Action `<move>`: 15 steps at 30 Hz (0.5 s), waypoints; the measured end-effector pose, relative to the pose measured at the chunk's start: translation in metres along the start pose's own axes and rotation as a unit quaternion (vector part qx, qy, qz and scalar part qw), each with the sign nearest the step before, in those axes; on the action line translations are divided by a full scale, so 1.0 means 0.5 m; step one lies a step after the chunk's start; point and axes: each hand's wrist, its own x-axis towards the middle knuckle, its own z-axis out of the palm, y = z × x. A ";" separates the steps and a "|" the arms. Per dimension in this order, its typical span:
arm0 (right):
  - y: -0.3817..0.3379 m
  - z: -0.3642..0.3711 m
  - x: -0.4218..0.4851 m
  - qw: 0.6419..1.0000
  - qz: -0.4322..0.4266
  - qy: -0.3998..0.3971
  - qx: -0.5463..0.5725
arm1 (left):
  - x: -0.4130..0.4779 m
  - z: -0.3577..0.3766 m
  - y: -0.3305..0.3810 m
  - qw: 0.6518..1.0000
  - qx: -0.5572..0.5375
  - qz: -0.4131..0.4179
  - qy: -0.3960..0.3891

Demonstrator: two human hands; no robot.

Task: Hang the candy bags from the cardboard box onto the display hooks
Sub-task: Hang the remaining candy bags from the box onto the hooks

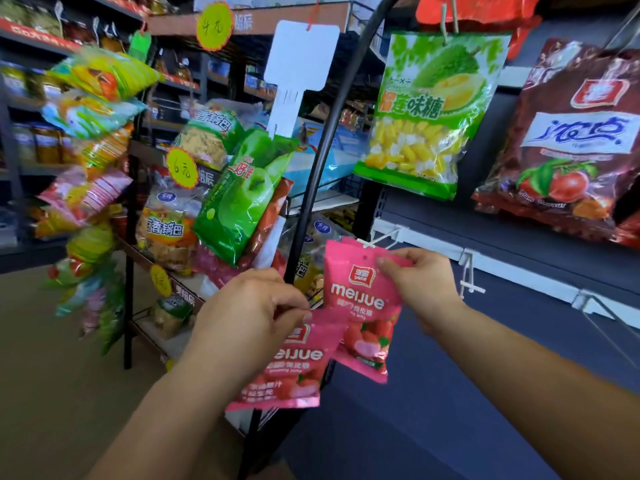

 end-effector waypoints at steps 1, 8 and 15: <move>0.002 0.004 0.009 1.000 0.003 0.006 0.008 | 0.002 0.006 -0.001 1.000 -0.007 0.000 0.006; 0.048 0.012 0.060 0.998 0.029 0.056 -0.016 | 0.007 0.042 0.016 0.984 -0.154 -0.086 -0.013; 0.055 0.010 0.116 0.986 0.013 0.081 -0.144 | 0.009 0.053 0.025 0.964 -0.228 -0.127 -0.048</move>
